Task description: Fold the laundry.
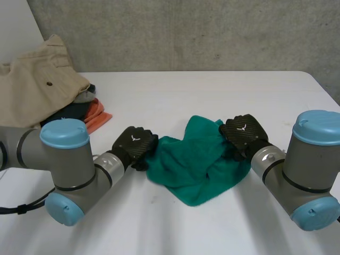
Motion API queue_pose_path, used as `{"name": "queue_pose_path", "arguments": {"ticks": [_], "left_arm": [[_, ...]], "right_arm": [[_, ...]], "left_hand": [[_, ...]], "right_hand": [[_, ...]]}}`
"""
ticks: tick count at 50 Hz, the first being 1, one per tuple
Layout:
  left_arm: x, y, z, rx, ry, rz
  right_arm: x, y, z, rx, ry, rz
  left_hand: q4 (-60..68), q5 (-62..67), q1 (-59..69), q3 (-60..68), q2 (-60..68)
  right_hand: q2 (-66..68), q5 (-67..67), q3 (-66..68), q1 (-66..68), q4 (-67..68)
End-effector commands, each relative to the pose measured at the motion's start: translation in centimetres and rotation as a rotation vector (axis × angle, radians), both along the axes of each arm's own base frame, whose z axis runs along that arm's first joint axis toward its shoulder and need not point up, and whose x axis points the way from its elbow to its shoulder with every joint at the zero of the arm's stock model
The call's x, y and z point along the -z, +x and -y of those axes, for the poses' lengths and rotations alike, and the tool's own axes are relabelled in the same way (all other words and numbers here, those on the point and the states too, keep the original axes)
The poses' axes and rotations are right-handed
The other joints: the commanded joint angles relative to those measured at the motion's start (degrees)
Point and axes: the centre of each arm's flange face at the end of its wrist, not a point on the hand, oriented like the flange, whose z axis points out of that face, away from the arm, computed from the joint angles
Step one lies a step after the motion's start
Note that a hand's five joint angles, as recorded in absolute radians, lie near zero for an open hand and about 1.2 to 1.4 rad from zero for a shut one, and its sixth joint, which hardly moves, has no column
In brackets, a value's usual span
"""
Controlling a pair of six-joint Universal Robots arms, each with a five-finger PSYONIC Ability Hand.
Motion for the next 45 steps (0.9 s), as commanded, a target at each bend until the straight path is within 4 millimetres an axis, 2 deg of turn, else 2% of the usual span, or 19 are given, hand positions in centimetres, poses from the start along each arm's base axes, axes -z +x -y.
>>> {"name": "queue_pose_path", "arguments": {"ticks": [1, 4, 9, 11, 15, 17, 18, 19, 20, 21, 24, 29, 33, 36, 38, 40, 43, 44, 45], "left_arm": [[1.8, -0.1, -0.2, 0.005, 0.04, 0.029], [1.7, -0.1, -0.2, 0.007, 0.038, 0.027], [1.0, -0.2, -0.1, 0.0, 0.017, 0.02], [0.3, 0.0, 0.2, -0.02, 0.002, 0.015], [-3.8, 0.7, 0.4, -0.097, -0.09, -0.025], [-6.6, 1.1, 0.0, -0.118, -0.147, -0.064], [-7.7, 1.2, -0.3, -0.12, -0.166, -0.082], [-8.4, 1.4, -0.6, -0.12, -0.18, -0.094], [-10.4, 1.7, -1.3, -0.12, -0.214, -0.129], [-11.0, 1.8, -1.6, -0.121, -0.226, -0.142], [-13.7, 2.5, -3.0, -0.121, -0.273, -0.2], [-16.2, 3.4, -5.0, -0.113, -0.311, -0.267], [-16.0, 3.6, -5.9, -0.085, -0.301, -0.272], [-14.8, 3.5, -6.2, -0.068, -0.266, -0.259], [-14.1, 3.3, -6.3, -0.061, -0.244, -0.25], [-12.3, 2.5, -6.6, -0.036, -0.189, -0.222], [-10.2, 1.2, -7.1, -0.003, -0.132, -0.191], [-9.9, 1.0, -7.1, 0.002, -0.125, -0.187], [-9.7, 0.8, -7.0, 0.005, -0.12, -0.184]], "right_arm": [[0.1, 0.0, 0.0, 0.001, 0.002, -0.003], [0.0, 0.0, 0.0, 0.001, -0.001, -0.004], [0.0, 0.0, 0.0, 0.002, -0.002, -0.003], [-0.2, 0.0, 0.1, 0.004, -0.006, -0.001], [-1.0, 0.0, 0.4, 0.006, -0.031, 0.003], [-2.4, -0.1, 0.5, 0.007, -0.061, 0.006], [-4.3, -0.3, 0.5, 0.006, -0.097, 0.003], [-5.2, -0.5, 0.5, 0.009, -0.11, -0.007], [-6.0, -0.8, 0.5, 0.013, -0.118, -0.021], [-7.5, -1.4, 0.7, 0.018, -0.131, -0.054], [-9.4, -2.5, 1.1, 0.031, -0.133, -0.114], [-13.4, -3.3, 2.5, 0.045, -0.237, -0.185], [-16.2, -2.8, 4.0, 0.052, -0.388, -0.153], [-16.0, -2.1, 5.4, 0.039, -0.453, -0.135], [-13.5, -0.9, 7.5, -0.007, -0.482, -0.128], [-11.1, 0.5, 9.1, -0.068, -0.537, -0.116], [-8.9, 2.1, 9.9, -0.142, -0.593, -0.093], [-7.5, 2.9, 10.5, -0.168, -0.626, -0.079], [-6.5, 3.3, 10.8, -0.177, -0.636, -0.073]], "left_hand": [[-0.84, 0.59, 1.07, -1.04, -0.5], [0.15, 1.58, 2.06, -0.05, 0.49], [33.87, 35.3, 35.78, 33.67, 34.21], [33.95, 35.37, 35.85, 33.75, 34.28], [33.95, 35.37, 35.85, 33.75, 34.28], [33.95, 35.37, 35.85, 33.75, 34.28], [33.95, 35.37, 35.85, 33.75, 34.28], [33.95, 35.37, 35.85, 33.75, 34.28], [33.95, 35.37, 35.85, 33.75, 34.28], [33.95, 35.37, 35.85, 33.75, 34.28], [33.95, 35.37, 35.85, 33.75, 34.28], [33.95, 35.37, 35.85, 33.75, 34.28], [33.95, 35.37, 35.85, 33.75, 34.28], [33.95, 35.37, 35.85, 33.75, 34.28], [33.95, 35.37, 35.85, 33.75, 34.28], [33.95, 35.37, 35.85, 33.75, 34.28], [33.95, 35.37, 35.85, 33.75, 34.28], [33.95, 35.37, 35.85, 33.75, 34.28], [33.95, 35.37, 35.85, 33.75, 34.28]], "right_hand": [[13.86, 14.99, 12.12, 20.63, 11.57], [13.86, 14.99, 12.12, 20.63, 11.57], [13.86, 14.99, 12.12, 20.63, 11.57], [13.86, 14.99, 12.12, 20.63, 11.57], [13.86, 14.99, 12.12, 20.63, 11.57], [13.86, 14.99, 12.12, 20.63, 11.57], [13.86, 14.99, 12.12, 20.63, 11.57], [13.86, 14.99, 12.12, 20.63, 11.57], [13.86, 14.99, 12.12, 20.63, 11.57], [13.86, 14.99, 12.12, 20.63, 11.57], [13.86, 14.99, 12.12, 20.63, 11.57], [13.86, 14.99, 12.12, 20.63, 11.57], [13.86, 14.99, 12.12, 20.63, 11.57], [13.86, 14.99, 12.12, 20.63, 11.57], [13.86, 14.99, 12.12, 20.63, 11.57], [13.86, 14.99, 12.12, 20.63, 11.57], [13.86, 14.99, 12.12, 20.63, 11.57], [13.26, 14.38, 11.51, 20.02, 10.96], [-5.73, -4.61, -7.48, 1.03, -8.03]]}}
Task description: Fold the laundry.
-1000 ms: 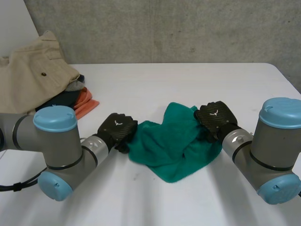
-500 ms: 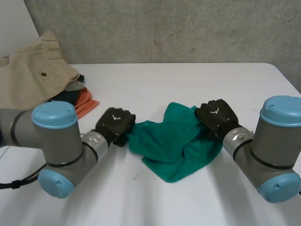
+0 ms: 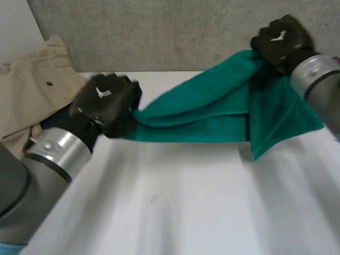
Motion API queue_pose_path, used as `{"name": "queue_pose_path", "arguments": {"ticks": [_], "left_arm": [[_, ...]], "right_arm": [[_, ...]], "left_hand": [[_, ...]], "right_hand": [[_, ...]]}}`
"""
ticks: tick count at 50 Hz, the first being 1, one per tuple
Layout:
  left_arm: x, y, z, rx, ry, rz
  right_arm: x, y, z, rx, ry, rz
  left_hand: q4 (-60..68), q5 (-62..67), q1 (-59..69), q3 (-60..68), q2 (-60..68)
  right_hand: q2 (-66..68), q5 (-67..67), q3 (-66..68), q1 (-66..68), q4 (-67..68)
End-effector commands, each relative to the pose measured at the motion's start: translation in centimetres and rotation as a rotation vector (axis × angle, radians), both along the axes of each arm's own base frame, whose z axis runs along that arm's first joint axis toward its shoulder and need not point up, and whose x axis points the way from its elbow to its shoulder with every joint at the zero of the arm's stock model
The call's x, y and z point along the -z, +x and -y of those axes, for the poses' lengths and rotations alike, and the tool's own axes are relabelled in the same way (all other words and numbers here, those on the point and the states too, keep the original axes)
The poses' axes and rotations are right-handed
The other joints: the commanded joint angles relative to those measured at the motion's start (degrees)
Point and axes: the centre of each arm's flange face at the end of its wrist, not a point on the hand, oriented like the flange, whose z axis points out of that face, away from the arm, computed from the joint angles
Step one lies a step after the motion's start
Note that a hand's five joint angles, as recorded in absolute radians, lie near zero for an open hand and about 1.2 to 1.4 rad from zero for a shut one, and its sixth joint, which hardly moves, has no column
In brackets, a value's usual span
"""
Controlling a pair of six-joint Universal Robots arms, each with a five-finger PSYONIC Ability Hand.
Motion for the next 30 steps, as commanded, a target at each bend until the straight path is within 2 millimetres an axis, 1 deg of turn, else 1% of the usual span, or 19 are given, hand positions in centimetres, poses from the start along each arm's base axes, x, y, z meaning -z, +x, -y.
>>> {"name": "queue_pose_path", "arguments": {"ticks": [1, 2, 3, 5, 9, 10, 13, 14, 17, 18, 21, 22, 24, 25, 27, 30], "left_arm": [[4.3, -2.4, -0.4, 0.064, 0.112, 0.069], [4.3, -2.4, -0.3, 0.062, 0.112, 0.069], [4.2, -2.5, -0.2, 0.064, 0.109, 0.067], [3.8, -2.7, -0.1, 0.067, 0.099, 0.059], [3.5, -2.9, 0.0, 0.068, 0.091, 0.054], [3.4, -2.9, 0.0, 0.068, 0.088, 0.053], [3.0, -2.9, -0.1, 0.07, 0.078, 0.046], [3.0, -2.9, -0.1, 0.07, 0.076, 0.045], [2.8, -3.0, -0.1, 0.073, 0.071, 0.042], [2.7, -3.0, -0.1, 0.074, 0.07, 0.041], [2.0, -3.0, -0.1, 0.074, 0.05, 0.029], [1.7, -3.0, -0.1, 0.074, 0.044, 0.025], [0.9, -3.0, -0.1, 0.074, 0.021, 0.01], [0.6, -3.0, -0.1, 0.074, 0.015, 0.006], [0.2, -3.1, -0.2, 0.076, 0.006, -0.005], [-0.8, -3.0, -0.2, 0.077, -0.011, -0.03]], "right_arm": [[8.7, 4.7, 4.4, -0.194, -0.148, 0.014], [9.5, 4.9, 4.7, -0.194, -0.152, 0.016], [10.8, 5.2, 4.9, -0.196, -0.144, 0.015], [11.4, 5.3, 4.9, -0.195, -0.127, 0.013], [10.9, 4.7, 4.1, -0.172, -0.083, 0.024], [10.4, 4.3, 3.5, -0.149, -0.054, 0.033], [9.3, 3.3, 2.5, -0.095, 0.005, 0.055], [8.7, 2.7, 1.6, -0.066, 0.062, 0.07], [8.4, 1.6, 0.0, -0.019, 0.187, 0.088], [8.7, 1.0, -1.0, 0.007, 0.276, 0.089], [9.5, 0.0, -2.7, 0.044, 0.435, 0.088], [10.0, -0.4, -3.8, 0.06, 0.543, 0.097], [10.6, -0.6, -4.6, 0.069, 0.63, 0.115], [11.0, -0.6, -5.2, 0.078, 0.691, 0.138], [11.4, -0.5, -5.5, 0.075, 0.713, 0.164], [12.3, -0.1, -5.1, 0.049, 0.695, 0.194]], "left_hand": [[11.41, 14.08, 13.37, 11.93, 11.55], [11.41, 14.08, 13.37, 11.93, 11.55], [11.41, 14.08, 13.37, 11.93, 11.55], [11.41, 14.08, 13.37, 11.93, 11.55], [11.41, 14.08, 13.37, 11.93, 11.55], [11.41, 14.08, 13.37, 11.93, 11.55], [11.41, 14.08, 13.37, 11.93, 11.55], [11.41, 14.08, 13.37, 11.93, 11.55], [11.41, 14.08, 13.37, 11.93, 11.55], [11.41, 14.08, 13.37, 11.93, 11.55], [11.41, 14.08, 13.37, 11.93, 11.55], [11.41, 14.08, 13.37, 11.93, 11.55], [11.41, 14.08, 13.37, 11.93, 11.55], [11.41, 14.08, 13.37, 11.93, 11.55], [11.41, 14.08, 13.37, 11.93, 11.55], [11.41, 14.08, 13.37, 11.93, 11.55]], "right_hand": [[-23.08, -21.96, -25.05, -16.24, -25.61], [-42.4, -41.29, -44.38, -35.56, -44.93], [-56.14, -55.02, -58.11, -49.3, -58.67], [-56.14, -55.02, -58.11, -49.3, -58.67], [-56.14, -55.02, -58.11, -49.3, -58.67], [-56.14, -55.02, -58.11, -49.3, -58.67], [-56.14, -55.02, -58.11, -49.3, -58.67], [-56.14, -55.02, -58.11, -49.3, -58.67], [-56.14, -55.02, -58.11, -49.3, -58.67], [-56.14, -55.02, -58.11, -49.3, -58.67], [-56.14, -55.02, -58.11, -49.3, -58.67], [-54.42, -53.31, -56.39, -47.58, -56.95], [-52.03, -50.92, -54.01, -45.19, -54.56], [-47.86, -46.74, -49.83, -41.02, -50.38], [-41.45, -40.34, -43.43, -34.61, -43.98], [-35.72, -34.6, -37.69, -28.88, -38.24]]}}
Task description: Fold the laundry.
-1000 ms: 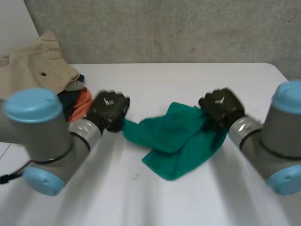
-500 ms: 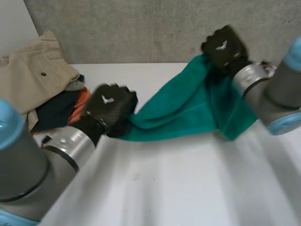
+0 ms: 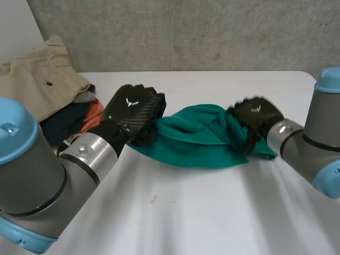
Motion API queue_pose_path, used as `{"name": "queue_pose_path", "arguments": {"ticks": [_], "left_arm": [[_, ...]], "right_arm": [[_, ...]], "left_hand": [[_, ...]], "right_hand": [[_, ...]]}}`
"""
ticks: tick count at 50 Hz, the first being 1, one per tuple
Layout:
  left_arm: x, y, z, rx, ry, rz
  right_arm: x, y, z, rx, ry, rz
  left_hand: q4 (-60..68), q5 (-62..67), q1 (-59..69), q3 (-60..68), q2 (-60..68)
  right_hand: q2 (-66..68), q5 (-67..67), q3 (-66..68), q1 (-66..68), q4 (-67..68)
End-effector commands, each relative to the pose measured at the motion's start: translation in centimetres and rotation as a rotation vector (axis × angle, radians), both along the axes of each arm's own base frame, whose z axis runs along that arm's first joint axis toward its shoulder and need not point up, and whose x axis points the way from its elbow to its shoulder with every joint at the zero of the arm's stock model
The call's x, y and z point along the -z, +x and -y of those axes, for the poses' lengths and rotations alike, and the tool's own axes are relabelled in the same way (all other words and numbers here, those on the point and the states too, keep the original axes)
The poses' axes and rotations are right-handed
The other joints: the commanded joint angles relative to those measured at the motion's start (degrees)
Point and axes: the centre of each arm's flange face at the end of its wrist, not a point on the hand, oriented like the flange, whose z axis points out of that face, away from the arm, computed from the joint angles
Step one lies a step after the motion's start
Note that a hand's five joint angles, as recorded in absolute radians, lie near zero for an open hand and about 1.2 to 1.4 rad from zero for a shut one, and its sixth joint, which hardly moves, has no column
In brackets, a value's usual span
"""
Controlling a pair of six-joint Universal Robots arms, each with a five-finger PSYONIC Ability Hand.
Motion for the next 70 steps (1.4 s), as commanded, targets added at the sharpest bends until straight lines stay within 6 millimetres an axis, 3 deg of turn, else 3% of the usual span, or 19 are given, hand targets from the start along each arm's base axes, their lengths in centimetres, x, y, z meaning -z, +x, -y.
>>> {"name": "queue_pose_path", "arguments": {"ticks": [1, 6, 13, 20, 21, 24, 30, 31, 35, 43, 47, 50, 53, 57, 60, 61, 63, 67, 70], "left_arm": [[-2.2, 0.1, -0.2, 0.002, -0.042, -0.052], [-3.6, 0.0, -0.4, 0.007, -0.071, -0.081], [-5.8, 0.2, -1.2, 0.017, -0.125, -0.121], [-7.5, 0.6, -1.7, 0.016, -0.164, -0.157], [-7.7, 0.6, -1.7, 0.016, -0.167, -0.162], [-8.7, 0.9, -1.8, 0.015, -0.18, -0.192], [-10.7, 2.3, -0.7, -0.041, -0.229, -0.221], [-11.0, 2.6, -0.5, -0.055, -0.236, -0.222], [-11.9, 4.5, 1.2, -0.131, -0.256, -0.21], [-10.4, 7.7, 4.3, -0.265, -0.164, -0.138], [-8.0, 7.6, 4.7, -0.26, -0.071, -0.085], [-4.8, 7.2, 5.8, -0.244, 0.015, -0.023], [-1.8, 6.6, 7.3, -0.234, 0.074, 0.044], [0.0, 5.5, 9.8, -0.22, 0.059, 0.111], [-1.4, 3.4, 12.0, -0.196, -0.038, 0.088], [-2.2, 2.6, 12.4, -0.184, -0.073, 0.07], [-4.8, 0.9, 13.6, -0.167, -0.192, 0.006], [-9.7, -0.1, 14.9, -0.185, -0.403, -0.147], [-11.4, -0.1, 15.2, -0.202, -0.495, -0.245]], "right_arm": [[2.2, 0.5, -0.5, -0.005, 0.083, 0.082], [6.0, 1.5, 2.0, -0.003, 0.024, 0.114], [8.7, 4.3, 4.1, -0.021, -0.056, 0.165], [9.4, 4.9, 5.2, 0.007, -0.082, 0.187], [9.4, 4.9, 5.2, 0.009, -0.076, 0.195], [8.8, 4.7, 5.2, 0.024, -0.078, 0.207], [1.8, 3.4, 4.4, 0.034, -0.167, 0.258], [-1.1, 2.4, 4.0, 0.045, -0.192, 0.26], [-6.8, -2.0, 3.8, 0.097, -0.211, 0.204], [-13.4, -6.7, 2.0, 0.031, -0.274, -0.005], [-14.4, -8.6, 1.8, 0.062, -0.262, -0.059], [-13.5, -8.8, 1.8, 0.055, -0.21, -0.079], [-11.1, -8.7, 2.7, 0.041, -0.138, -0.116], [-8.3, -7.7, 4.0, -0.001, -0.089, -0.165], [-7.9, -7.1, 5.2, 0.002, -0.117, -0.169], [-8.2, -6.7, 6.8, 0.027, -0.18, -0.159], [-8.9, -6.4, 8.3, 0.061, -0.26, -0.132], [-12.6, -5.2, 10.9, 0.143, -0.557, 0.037], [-15.1, -4.8, 11.6, 0.18, -0.75, 0.2]], "left_hand": [[11.38, 14.08, 13.37, 11.72, 11.4], [11.38, 14.08, 13.37, 11.72, 11.4], [11.38, 14.08, 13.37, 11.72, 11.4], [11.38, 14.08, 13.37, 11.72, 11.4], [11.38, 14.08, 13.37, 11.72, 11.4], [11.38, 14.08, 13.37, 11.72, 11.4], [11.38, 14.08, 13.37, 11.72, 11.4], [11.38, 14.08, 13.37, 11.72, 11.4], [11.38, 14.08, 13.37, 11.72, 11.4], [11.38, 14.08, 13.37, 11.72, 11.4], [11.38, 14.08, 13.37, 11.72, 11.4], [11.38, 14.08, 13.37, 11.72, 11.4], [11.38, 14.08, 13.37, 11.72, 11.4], [11.38, 14.08, 13.37, 11.72, 11.4], [11.38, 14.08, 13.37, 11.72, 11.4], [11.38, 14.08, 13.37, 11.72, 11.4], [11.38, 14.08, 13.37, 11.72, 11.4], [11.38, 14.08, 13.37, 11.72, 11.4], [11.38, 14.08, 13.37, 11.72, 11.4]], "right_hand": [[12.82, 12.76, 13.12, 13.02, 13.18], [18.05, 17.99, 18.35, 18.25, 18.41], [18.56, 18.5, 18.85, 18.76, 18.91], [41.06, 41.0, 41.35, 41.26, 41.42], [57.75, 57.69, 58.05, 57.95, 58.11], [60.55, 60.49, 60.85, 60.76, 60.91], [60.55, 60.49, 60.85, 60.76, 60.91], [60.55, 60.49, 60.85, 60.76, 60.91], [60.55, 60.49, 60.85, 60.76, 60.91], [60.55, 60.49, 60.85, 60.76, 60.91], [60.55, 60.49, 60.85, 60.76, 60.91], [60.55, 60.49, 60.85, 60.76, 60.91], [60.55, 60.49, 60.85, 60.76, 60.91], [60.55, 60.49, 60.85, 60.76, 60.91], [60.55, 60.49, 60.85, 60.76, 60.91], [60.55, 60.49, 60.85, 60.76, 60.91], [60.55, 60.49, 60.85, 60.76, 60.91], [60.55, 60.49, 60.85, 60.76, 60.91], [60.55, 60.49, 60.85, 60.76, 60.91]]}}
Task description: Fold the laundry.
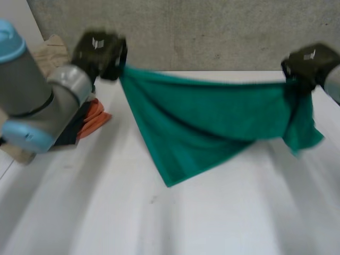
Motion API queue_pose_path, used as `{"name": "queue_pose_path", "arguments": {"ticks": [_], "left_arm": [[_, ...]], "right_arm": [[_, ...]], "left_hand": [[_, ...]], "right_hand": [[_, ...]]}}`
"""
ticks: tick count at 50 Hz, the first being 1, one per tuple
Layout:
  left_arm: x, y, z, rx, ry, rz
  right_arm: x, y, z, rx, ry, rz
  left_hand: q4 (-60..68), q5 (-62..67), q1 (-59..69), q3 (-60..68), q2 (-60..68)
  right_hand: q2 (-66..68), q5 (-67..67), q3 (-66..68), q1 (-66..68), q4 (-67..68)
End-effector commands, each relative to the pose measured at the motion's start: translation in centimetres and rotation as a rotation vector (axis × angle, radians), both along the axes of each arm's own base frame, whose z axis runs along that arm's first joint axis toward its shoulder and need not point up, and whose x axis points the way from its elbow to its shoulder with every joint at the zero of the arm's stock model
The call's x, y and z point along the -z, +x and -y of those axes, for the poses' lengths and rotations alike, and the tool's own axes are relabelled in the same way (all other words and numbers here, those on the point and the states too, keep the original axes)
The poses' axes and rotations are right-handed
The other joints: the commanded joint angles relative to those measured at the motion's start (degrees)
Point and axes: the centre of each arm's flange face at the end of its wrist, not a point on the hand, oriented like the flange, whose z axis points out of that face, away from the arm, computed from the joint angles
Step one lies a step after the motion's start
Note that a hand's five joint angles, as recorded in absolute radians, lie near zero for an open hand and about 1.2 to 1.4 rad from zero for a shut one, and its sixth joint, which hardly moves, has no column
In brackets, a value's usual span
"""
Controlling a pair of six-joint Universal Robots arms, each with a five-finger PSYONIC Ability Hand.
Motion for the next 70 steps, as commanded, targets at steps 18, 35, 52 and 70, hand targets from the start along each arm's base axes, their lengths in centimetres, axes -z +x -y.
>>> {"name": "queue_pose_path", "arguments": {"ticks": [18, 35, 52, 70], "left_arm": [[4.0, 1.1, -3.6, -0.052, 0.072, -0.117], [7.9, 0.8, -8.0, 0.03, 0.207, -0.049], [2.1, 0.2, -11.2, 0.1, 0.067, -0.124], [-0.1, -0.7, -11.4, 0.13, 0.008, -0.157]], "right_arm": [[4.8, 2.0, 1.6, 0.004, 0.066, 0.222], [10.0, 0.4, 2.3, 0.177, 0.105, -0.02], [7.5, -0.7, -7.3, 0.11, 0.227, 0.05], [15.2, -0.3, -6.0, 0.116, 0.255, 0.318]], "left_hand": [[11.15, 13.44, 13.37, 11.54, 11.28], [11.15, 13.44, 13.37, 11.54, 11.28], [11.15, 13.44, 13.37, 11.54, 11.28], [11.15, 13.44, 13.37, 11.54, 11.28]], "right_hand": [[12.51, 13.1, 11.8, 16.14, 11.35], [-43.78, -43.19, -44.49, -40.16, -44.94], [-27.99, -27.4, -28.7, -24.37, -29.15], [-31.16, -30.58, -31.88, -27.54, -32.33]]}}
